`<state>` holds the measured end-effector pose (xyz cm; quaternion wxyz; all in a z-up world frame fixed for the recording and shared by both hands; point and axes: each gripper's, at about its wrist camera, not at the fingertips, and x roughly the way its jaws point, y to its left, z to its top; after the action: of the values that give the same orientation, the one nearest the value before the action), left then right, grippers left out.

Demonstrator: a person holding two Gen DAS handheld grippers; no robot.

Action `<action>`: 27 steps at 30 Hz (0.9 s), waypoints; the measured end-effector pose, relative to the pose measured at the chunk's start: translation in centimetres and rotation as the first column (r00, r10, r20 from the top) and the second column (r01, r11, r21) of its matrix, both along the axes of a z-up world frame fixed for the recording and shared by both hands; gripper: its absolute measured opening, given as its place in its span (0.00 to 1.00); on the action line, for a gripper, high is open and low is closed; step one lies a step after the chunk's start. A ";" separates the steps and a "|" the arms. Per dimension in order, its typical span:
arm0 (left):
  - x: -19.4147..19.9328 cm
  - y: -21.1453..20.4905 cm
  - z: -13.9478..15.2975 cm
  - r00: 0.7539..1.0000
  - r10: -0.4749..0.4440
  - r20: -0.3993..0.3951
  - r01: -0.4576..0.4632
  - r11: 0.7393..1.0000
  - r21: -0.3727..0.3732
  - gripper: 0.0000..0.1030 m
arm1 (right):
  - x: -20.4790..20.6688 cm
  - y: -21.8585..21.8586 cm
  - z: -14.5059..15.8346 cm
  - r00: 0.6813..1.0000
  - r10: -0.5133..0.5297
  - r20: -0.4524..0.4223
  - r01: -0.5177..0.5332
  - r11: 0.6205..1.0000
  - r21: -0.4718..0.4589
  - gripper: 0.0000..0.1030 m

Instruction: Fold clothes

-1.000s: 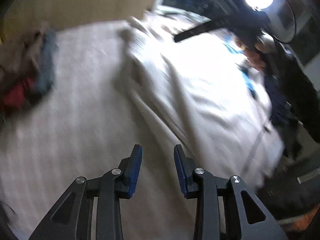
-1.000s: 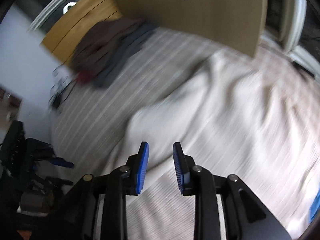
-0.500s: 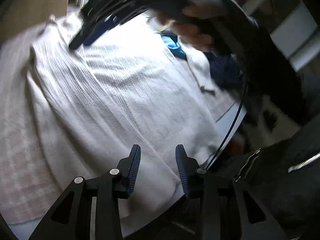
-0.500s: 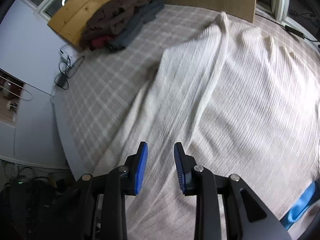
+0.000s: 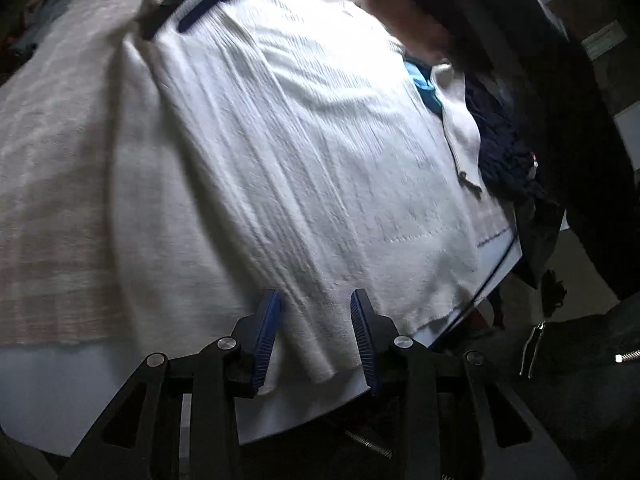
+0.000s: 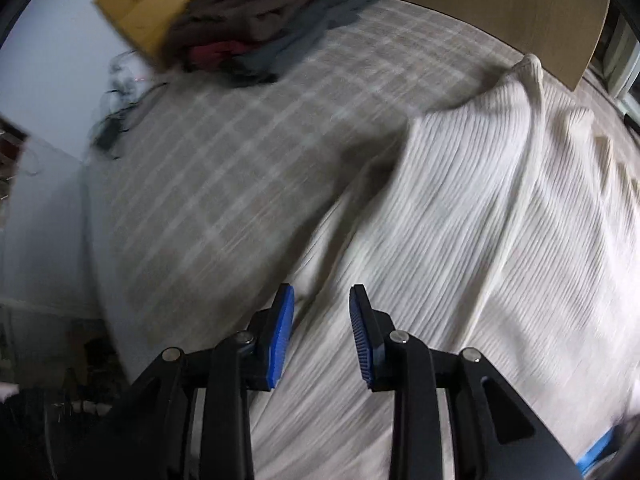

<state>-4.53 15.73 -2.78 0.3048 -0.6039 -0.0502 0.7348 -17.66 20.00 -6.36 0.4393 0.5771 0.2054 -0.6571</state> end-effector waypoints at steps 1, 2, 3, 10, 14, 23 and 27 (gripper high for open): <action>0.2 0.1 0.0 1.000 0.000 -0.002 0.000 1.000 -0.001 0.34 | -0.7 -0.4 -0.3 1.000 -0.017 0.003 0.017 1.000 0.014 0.28; 0.3 0.1 0.0 1.000 0.000 -0.003 0.000 1.000 0.000 0.35 | -1.3 -0.7 -0.5 0.999 -0.032 0.010 0.031 0.999 0.027 0.28; 0.4 -0.1 0.1 1.000 0.004 -0.004 -0.004 1.000 0.006 0.35 | -1.7 -1.0 -0.9 0.999 -0.044 0.022 0.043 0.998 0.036 0.28; 0.8 -1.8 0.0 0.998 0.055 -0.010 -0.054 0.996 0.067 0.05 | -2.9 -1.3 -1.1 0.999 -0.048 -0.007 0.048 0.998 0.037 0.06; 1.1 -4.5 1.6 0.992 0.121 -0.021 -0.118 0.986 0.120 0.05 | -3.0 -0.3 0.4 0.998 -0.061 0.007 0.061 0.998 -0.024 0.06; 1.8 -7.0 4.3 0.978 0.168 -0.124 -0.165 0.986 0.033 0.05 | -4.2 -1.3 1.5 0.992 -0.121 0.038 0.124 0.987 -0.104 0.06; 0.6 -7.6 1.2 0.978 0.203 -0.053 -0.206 0.977 -0.058 0.08 | -3.6 -2.8 -0.9 0.994 -0.067 0.080 0.070 0.997 -0.034 0.09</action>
<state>-3.94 8.13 -1.62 0.2096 -0.5876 -0.0819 0.7772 -21.26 17.20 -7.27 0.4346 0.6012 0.1558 -0.6522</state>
